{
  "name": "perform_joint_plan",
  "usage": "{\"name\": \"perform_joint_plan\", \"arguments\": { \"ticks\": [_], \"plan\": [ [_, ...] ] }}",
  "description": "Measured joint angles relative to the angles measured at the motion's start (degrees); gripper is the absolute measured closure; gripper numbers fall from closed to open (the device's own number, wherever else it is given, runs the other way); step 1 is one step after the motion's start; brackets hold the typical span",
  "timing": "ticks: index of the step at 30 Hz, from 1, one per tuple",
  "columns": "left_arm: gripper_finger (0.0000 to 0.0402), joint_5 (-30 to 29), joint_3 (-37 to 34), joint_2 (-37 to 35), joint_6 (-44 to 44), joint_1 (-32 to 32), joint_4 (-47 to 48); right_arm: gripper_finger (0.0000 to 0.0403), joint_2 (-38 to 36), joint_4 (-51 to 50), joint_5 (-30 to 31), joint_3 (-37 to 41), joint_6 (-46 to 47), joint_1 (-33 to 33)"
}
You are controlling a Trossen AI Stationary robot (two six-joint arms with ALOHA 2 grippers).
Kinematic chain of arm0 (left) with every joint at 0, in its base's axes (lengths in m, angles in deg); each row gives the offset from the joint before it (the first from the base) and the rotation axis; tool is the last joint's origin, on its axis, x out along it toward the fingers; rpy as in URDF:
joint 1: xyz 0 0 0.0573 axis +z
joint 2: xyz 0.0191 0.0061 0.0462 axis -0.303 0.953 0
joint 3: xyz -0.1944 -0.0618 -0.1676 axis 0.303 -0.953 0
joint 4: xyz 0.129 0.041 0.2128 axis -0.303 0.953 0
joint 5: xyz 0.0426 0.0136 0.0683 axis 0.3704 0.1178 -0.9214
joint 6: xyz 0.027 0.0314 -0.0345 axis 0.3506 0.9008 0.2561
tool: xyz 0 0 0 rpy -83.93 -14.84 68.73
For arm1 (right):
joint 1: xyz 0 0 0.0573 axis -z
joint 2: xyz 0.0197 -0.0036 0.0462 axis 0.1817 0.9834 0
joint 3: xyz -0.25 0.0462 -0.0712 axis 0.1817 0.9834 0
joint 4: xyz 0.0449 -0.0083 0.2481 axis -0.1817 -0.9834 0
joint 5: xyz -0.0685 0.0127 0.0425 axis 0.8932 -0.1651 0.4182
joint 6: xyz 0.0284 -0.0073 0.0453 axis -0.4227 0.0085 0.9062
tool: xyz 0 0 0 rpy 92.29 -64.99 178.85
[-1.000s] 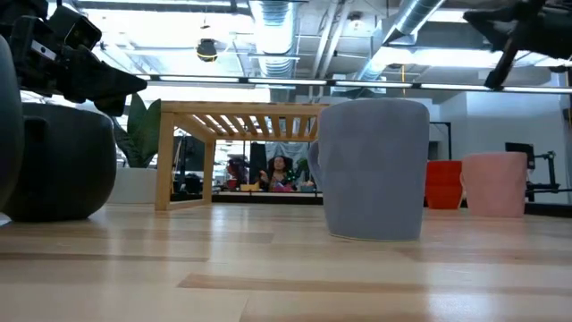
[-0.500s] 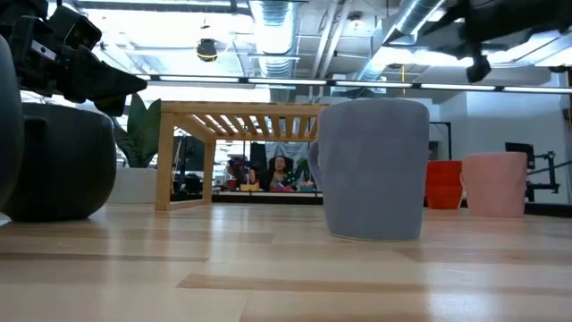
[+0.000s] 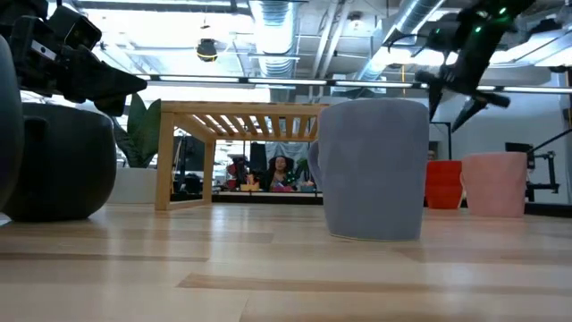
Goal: Place coffee mugs
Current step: Put the red mug on the shelf
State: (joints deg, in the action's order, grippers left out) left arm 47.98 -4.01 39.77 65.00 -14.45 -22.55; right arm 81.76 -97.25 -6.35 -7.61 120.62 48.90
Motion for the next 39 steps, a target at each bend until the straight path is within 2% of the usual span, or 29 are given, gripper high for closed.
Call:
{"name": "perform_joint_plan", "arguments": {
  "ticks": [8, 18, 39],
  "plan": [
    [0.0402, 0.00, -0.01, 0.01, 0.00, -0.01, 0.01, 0.0133, 10.74, 0.01, -0.78, -2.17, -9.96, 2.36],
    [0.0401, 0.00, -0.01, 0.00, 0.00, 0.00, 0.00, 0.0133, 16.69, 0.58, -0.78, -2.40, -18.42, 2.65],
    [0.0401, 0.00, -0.01, -0.01, 0.00, 0.00, -0.01, 0.0135, 23.64, 3.44, -0.44, -2.40, -19.40, 2.61]
  ]
}}
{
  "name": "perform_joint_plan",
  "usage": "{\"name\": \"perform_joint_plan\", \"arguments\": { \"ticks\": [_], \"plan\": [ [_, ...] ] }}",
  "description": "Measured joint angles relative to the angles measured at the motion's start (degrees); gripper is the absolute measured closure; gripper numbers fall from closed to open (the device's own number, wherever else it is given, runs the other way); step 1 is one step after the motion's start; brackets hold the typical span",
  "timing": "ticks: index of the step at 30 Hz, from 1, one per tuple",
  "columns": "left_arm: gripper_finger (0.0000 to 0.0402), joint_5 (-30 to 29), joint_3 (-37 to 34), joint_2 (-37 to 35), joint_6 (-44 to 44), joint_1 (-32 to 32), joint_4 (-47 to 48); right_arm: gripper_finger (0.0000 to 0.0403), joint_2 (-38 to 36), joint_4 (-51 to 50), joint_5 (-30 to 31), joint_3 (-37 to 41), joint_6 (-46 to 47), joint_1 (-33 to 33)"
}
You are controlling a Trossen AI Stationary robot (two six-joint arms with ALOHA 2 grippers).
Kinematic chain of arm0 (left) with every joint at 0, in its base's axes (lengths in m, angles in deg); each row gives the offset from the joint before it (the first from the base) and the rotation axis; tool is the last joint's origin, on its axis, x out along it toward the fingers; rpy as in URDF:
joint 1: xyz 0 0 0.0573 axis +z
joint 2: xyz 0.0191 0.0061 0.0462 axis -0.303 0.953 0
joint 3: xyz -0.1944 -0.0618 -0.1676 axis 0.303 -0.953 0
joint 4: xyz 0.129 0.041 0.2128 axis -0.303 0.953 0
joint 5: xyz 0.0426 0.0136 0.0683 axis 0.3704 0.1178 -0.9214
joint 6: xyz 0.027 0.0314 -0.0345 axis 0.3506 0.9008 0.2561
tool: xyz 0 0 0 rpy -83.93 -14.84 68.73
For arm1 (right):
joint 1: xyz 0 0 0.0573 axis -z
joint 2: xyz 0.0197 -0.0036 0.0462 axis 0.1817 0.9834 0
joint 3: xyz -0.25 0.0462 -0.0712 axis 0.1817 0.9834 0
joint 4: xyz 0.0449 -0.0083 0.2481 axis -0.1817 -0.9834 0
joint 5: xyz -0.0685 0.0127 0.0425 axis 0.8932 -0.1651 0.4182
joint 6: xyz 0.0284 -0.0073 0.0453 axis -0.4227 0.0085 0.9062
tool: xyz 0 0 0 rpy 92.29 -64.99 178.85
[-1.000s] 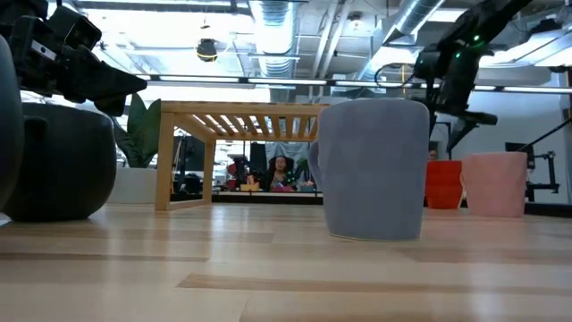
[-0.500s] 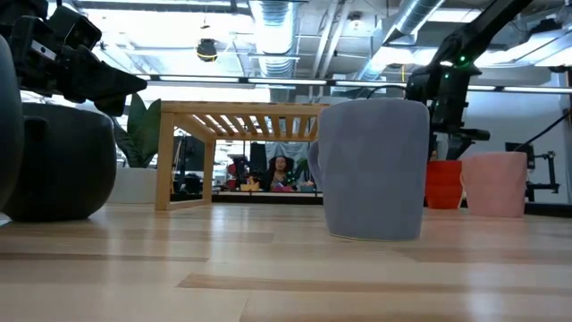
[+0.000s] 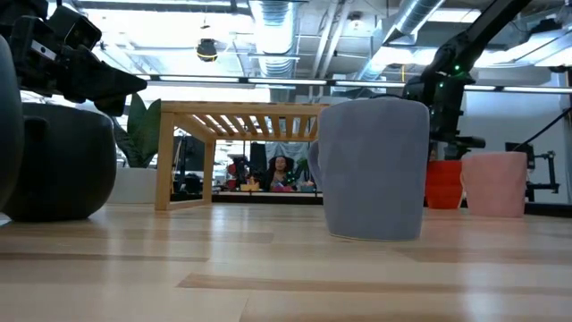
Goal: Place coffee mugs
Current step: Put the red mug on the shelf
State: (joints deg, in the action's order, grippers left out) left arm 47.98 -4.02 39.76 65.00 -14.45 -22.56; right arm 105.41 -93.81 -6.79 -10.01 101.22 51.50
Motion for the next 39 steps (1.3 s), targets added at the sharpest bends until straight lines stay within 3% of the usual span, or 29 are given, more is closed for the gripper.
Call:
{"name": "perform_joint_plan", "arguments": {
  "ticks": [5, 9, 17, 24, 30, 35, 39],
  "plan": [
    [0.0401, 0.00, 0.00, 0.02, 0.02, 0.01, 0.00, 0.0157, 1.48, 0.46, 0.14, 0.00, 0.00, -0.02],
    [0.0402, 0.00, 0.01, 0.00, 0.00, 0.01, 0.00, 0.0198, 1.31, 0.51, 1.85, 0.00, -0.03, -0.09],
    [0.0401, 0.01, 0.00, 0.00, 0.00, 0.01, 0.01, 0.0367, -2.97, -1.65, 3.11, 0.04, -2.24, -0.08],
    [0.0401, 0.02, 0.00, 0.02, 0.00, -0.01, 0.00, 0.0366, -10.83, -9.90, 3.24, -5.56, -2.38, -2.07],
    [0.0401, 0.02, 0.00, 0.00, 0.00, -0.01, 0.00, 0.0366, -16.14, -15.97, 5.72, -18.82, -2.77, -7.78],
    [0.0401, 0.02, 0.00, 0.01, 0.00, 0.00, 0.01, 0.0366, -15.15, -19.17, 2.93, -32.49, -2.57, -18.49],
    [0.0402, 0.00, 0.01, 0.01, 0.00, 0.01, 0.01, 0.0366, -9.71, -22.69, 2.55, -42.74, -2.82, -29.69]
  ]
}}
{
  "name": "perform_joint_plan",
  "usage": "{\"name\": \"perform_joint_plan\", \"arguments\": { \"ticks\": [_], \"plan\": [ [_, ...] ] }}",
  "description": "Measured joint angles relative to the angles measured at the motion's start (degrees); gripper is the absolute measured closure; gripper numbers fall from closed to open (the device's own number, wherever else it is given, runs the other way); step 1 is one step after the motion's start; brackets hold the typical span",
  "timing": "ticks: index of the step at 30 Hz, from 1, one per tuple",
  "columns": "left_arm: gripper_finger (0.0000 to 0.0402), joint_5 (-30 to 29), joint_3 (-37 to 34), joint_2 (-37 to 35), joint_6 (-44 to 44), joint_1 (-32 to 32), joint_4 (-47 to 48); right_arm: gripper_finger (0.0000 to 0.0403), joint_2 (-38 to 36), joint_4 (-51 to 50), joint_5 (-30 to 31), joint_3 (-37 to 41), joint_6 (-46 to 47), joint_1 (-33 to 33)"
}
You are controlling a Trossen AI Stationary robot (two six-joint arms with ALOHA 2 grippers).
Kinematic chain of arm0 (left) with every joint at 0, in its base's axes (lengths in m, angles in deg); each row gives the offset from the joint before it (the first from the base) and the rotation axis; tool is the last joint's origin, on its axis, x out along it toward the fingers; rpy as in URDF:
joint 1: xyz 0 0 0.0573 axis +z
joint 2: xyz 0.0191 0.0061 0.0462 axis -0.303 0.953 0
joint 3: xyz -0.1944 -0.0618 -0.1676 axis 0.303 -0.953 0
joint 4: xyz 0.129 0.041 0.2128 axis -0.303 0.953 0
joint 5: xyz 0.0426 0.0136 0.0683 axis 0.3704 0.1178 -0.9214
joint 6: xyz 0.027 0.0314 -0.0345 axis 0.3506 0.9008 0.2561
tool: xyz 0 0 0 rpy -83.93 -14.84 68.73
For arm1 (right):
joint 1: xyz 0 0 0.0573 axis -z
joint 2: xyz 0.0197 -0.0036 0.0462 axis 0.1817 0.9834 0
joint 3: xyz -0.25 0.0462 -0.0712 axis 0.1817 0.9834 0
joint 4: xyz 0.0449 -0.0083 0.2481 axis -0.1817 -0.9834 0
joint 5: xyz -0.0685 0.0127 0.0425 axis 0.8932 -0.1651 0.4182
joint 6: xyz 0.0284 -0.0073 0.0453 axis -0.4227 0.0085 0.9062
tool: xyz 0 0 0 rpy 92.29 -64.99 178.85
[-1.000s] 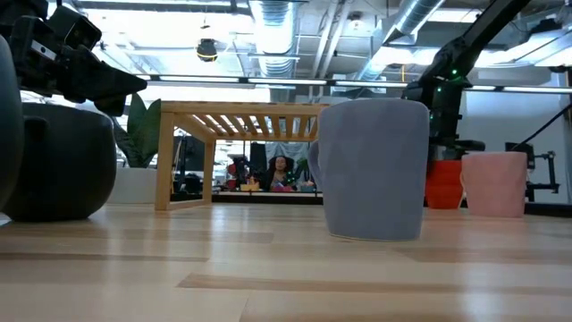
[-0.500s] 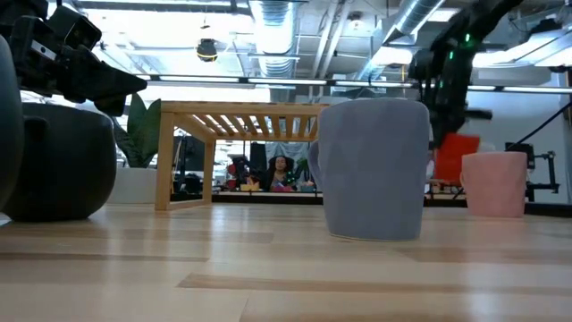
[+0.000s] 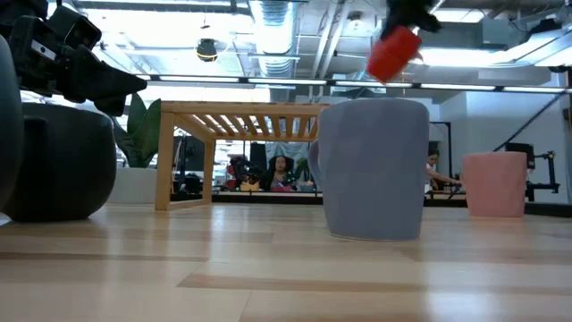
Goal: Place coffee mugs
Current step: Put the red mug on the shelf
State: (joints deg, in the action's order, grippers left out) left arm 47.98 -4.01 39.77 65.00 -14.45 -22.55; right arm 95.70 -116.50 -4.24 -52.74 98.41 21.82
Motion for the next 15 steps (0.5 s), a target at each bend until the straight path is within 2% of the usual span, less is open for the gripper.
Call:
{"name": "perform_joint_plan", "arguments": {
  "ticks": [3, 6, 10, 15],
  "plan": [
    [0.0401, 0.00, -0.01, -0.01, 0.01, -0.01, 0.00, 0.0366, 5.37, -3.29, 2.80, -6.75, -1.39, -6.67],
    [0.0401, 0.02, -0.01, -0.01, 0.00, 0.01, -0.01, 0.0366, 10.87, -10.37, 6.35, -11.61, -2.64, -10.46],
    [0.0401, 0.00, -0.01, 0.00, 0.00, 0.00, -0.01, 0.0366, 16.88, -17.57, 7.93, -15.43, -3.10, -12.49],
    [0.0401, 0.00, 0.00, -0.01, 0.02, -0.01, 0.00, 0.0366, 21.30, -22.20, 7.89, -16.15, -4.70, -13.02]
  ]
}}
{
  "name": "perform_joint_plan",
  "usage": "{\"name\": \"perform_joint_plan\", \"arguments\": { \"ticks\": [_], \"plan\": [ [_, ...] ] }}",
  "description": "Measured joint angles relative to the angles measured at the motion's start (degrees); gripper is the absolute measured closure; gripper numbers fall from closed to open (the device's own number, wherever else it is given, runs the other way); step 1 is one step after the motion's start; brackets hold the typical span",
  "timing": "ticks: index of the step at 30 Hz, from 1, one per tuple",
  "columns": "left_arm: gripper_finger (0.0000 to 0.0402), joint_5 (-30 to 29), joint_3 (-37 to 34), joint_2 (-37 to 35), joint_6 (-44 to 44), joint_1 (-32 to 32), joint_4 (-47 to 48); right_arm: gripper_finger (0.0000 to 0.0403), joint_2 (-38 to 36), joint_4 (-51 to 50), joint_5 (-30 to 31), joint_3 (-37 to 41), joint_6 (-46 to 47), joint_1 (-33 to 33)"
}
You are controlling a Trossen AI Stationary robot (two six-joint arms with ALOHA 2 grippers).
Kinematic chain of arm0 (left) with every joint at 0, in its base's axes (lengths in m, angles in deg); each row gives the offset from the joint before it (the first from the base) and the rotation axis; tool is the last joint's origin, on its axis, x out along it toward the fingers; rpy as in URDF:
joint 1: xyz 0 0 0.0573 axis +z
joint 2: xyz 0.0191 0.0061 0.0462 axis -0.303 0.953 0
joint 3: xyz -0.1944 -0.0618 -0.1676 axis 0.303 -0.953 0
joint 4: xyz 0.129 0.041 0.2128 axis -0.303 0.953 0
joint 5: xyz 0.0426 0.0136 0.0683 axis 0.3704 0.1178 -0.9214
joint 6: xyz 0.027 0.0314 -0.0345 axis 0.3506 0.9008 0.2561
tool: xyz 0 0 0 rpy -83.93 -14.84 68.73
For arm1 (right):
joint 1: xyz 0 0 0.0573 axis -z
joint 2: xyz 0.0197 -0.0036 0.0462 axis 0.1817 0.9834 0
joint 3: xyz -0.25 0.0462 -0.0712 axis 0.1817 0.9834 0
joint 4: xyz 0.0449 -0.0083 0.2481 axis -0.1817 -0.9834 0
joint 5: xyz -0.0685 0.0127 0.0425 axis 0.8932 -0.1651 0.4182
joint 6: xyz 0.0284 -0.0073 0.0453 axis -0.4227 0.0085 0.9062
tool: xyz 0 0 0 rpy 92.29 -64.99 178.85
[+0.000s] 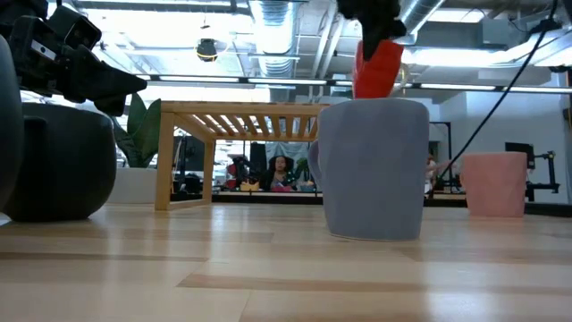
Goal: Place coffee mugs
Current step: Put the red mug on the shelf, then put the pink mug on the shelf
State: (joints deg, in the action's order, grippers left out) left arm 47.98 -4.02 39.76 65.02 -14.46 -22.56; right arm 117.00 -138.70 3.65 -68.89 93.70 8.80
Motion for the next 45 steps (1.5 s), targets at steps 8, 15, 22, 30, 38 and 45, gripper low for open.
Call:
{"name": "perform_joint_plan", "arguments": {
  "ticks": [8, 15, 22, 30, 38, 45],
  "plan": [
    [0.0402, 0.00, 0.00, 0.00, -0.01, 0.00, 0.02, 0.0366, 2.28, -0.41, -1.94, 0.14, -1.01, -0.45],
    [0.0401, 0.00, 0.01, 0.00, -0.02, 0.00, 0.00, 0.0366, 3.17, -0.13, -3.19, 0.17, 0.01, -0.39],
    [0.0401, 0.00, 0.00, 0.00, -0.02, 0.00, 0.00, 0.0362, 3.07, 0.33, -3.15, 0.15, 0.86, -0.37],
    [0.0401, 0.00, 0.01, 0.00, -0.01, 0.01, 0.01, 0.0302, 3.07, 1.17, -3.11, 0.11, 2.16, -0.39],
    [0.0401, 0.00, 0.00, 0.02, -0.02, 0.00, 0.00, 0.0296, 3.07, 3.90, -3.12, 0.11, 2.15, -0.47],
    [0.0401, 0.02, 0.01, 0.01, -0.02, 0.00, 0.01, 0.0265, 2.72, 4.53, -3.39, 0.11, 2.16, -0.44]
  ]
}}
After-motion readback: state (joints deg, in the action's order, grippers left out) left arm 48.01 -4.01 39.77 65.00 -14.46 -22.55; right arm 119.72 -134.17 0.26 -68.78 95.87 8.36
